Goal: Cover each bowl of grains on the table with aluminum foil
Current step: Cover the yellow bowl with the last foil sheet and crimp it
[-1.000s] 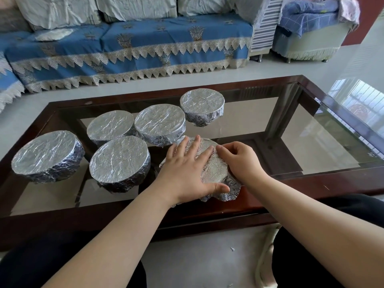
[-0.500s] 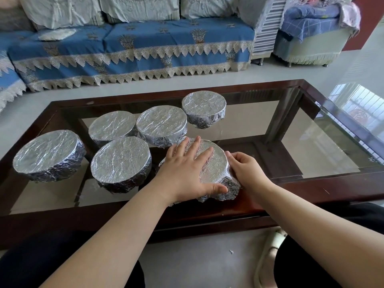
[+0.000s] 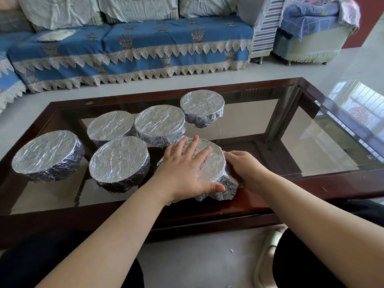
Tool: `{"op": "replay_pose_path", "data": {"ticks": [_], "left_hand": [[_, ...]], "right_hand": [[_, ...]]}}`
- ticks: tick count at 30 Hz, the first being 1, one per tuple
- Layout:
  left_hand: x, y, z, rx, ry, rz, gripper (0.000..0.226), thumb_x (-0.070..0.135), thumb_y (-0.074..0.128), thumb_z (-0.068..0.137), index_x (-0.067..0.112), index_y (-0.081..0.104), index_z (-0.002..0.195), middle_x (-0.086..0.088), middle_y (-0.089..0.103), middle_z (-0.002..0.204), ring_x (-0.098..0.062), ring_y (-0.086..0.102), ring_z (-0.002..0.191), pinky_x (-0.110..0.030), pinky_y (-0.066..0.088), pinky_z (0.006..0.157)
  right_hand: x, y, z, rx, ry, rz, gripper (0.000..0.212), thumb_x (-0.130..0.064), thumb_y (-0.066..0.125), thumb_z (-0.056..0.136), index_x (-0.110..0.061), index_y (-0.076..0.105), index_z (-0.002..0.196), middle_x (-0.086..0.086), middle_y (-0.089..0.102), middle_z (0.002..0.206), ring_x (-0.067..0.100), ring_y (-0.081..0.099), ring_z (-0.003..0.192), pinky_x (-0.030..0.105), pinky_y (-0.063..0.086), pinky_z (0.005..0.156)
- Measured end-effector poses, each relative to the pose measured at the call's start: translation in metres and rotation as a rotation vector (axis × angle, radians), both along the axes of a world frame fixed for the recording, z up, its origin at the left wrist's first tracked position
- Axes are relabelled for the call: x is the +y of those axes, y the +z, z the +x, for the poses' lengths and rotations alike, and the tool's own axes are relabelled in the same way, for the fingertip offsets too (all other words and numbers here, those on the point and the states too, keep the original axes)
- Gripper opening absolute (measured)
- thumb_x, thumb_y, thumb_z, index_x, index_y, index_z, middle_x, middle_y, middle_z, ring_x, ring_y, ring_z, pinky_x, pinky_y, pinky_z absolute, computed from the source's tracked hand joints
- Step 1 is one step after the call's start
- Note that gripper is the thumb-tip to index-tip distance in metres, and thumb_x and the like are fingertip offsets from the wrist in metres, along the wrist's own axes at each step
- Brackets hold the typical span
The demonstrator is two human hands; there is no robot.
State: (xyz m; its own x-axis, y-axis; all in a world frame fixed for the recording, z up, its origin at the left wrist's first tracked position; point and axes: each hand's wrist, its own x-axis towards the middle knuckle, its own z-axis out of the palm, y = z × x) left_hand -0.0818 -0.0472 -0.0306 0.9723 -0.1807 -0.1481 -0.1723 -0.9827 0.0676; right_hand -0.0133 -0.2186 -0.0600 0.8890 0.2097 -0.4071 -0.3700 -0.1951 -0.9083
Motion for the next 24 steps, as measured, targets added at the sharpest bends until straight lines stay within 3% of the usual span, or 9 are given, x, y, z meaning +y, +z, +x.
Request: {"op": "replay_pose_path", "data": {"ticks": [3,6,8,13,16,21,24], "left_hand": [[0.0,0.0,0.001,-0.006,-0.003,0.008,0.115,0.098,0.015,0.058,0.04,-0.006,0.155,-0.001,-0.02,0.164,-0.024,-0.02,0.15,-0.05,-0.01,0.118],[0.0,0.0,0.0,-0.005,-0.003,0.01,0.115,0.098,0.014,0.058,0.039,-0.006,0.155,-0.001,-0.02,0.164,-0.024,-0.02,0.15,-0.05,-0.009,0.119],[0.0,0.001,0.001,-0.005,0.001,0.003,0.116,0.098,0.015,0.058,0.04,-0.005,0.155,0.0,-0.02,0.164,-0.024,-0.02,0.15,-0.05,-0.009,0.12],[-0.001,0.001,0.0,-0.011,0.005,0.0,0.116,0.098,0.016,0.058,0.04,-0.003,0.156,0.0,-0.019,0.164,-0.023,-0.019,0.15,-0.05,-0.008,0.12],[-0.001,0.001,0.001,-0.008,0.014,-0.002,0.115,0.098,0.018,0.059,0.04,-0.004,0.156,0.0,-0.019,0.164,-0.024,-0.019,0.15,-0.05,-0.008,0.12],[-0.002,0.001,0.0,0.001,0.025,-0.001,0.115,0.097,0.019,0.06,0.04,-0.004,0.156,0.0,-0.02,0.164,-0.025,-0.019,0.15,-0.052,-0.008,0.121],[-0.003,0.001,0.0,-0.002,0.029,0.006,0.114,0.097,0.018,0.059,0.039,-0.004,0.156,0.0,-0.019,0.164,-0.026,-0.018,0.15,-0.053,-0.006,0.121]], "right_hand": [[0.002,0.0,-0.001,0.037,-0.043,0.131,0.014,-0.018,0.062,0.094,-0.008,0.063,0.085,0.007,0.06,0.068,0.015,0.054,0.052,0.027,0.046,0.052],[0.006,-0.005,-0.001,-0.101,-0.133,0.201,0.013,-0.004,0.063,0.091,-0.016,0.059,0.088,0.003,0.059,0.076,0.014,0.055,0.059,0.03,0.048,0.059],[0.008,-0.006,0.0,-0.249,-0.151,0.088,0.022,-0.001,0.065,0.086,-0.022,0.061,0.086,-0.001,0.063,0.078,0.014,0.057,0.067,0.032,0.05,0.066],[0.007,0.001,-0.001,-0.461,-0.107,-0.176,0.028,0.003,0.061,0.079,-0.025,0.064,0.075,-0.005,0.068,0.071,0.006,0.06,0.06,0.023,0.047,0.058],[0.006,0.005,-0.002,-0.485,-0.096,-0.239,0.033,0.004,0.053,0.08,-0.025,0.068,0.077,-0.008,0.067,0.067,-0.003,0.054,0.049,0.019,0.041,0.051],[0.004,0.009,-0.01,-0.462,-0.085,-0.301,0.035,-0.001,0.045,0.085,-0.02,0.074,0.09,-0.005,0.064,0.058,0.001,0.046,0.037,0.018,0.034,0.043],[0.002,0.014,-0.015,-0.466,-0.055,-0.322,0.032,-0.008,0.045,0.09,-0.021,0.074,0.096,-0.005,0.063,0.057,0.003,0.047,0.04,0.019,0.037,0.045]]}}
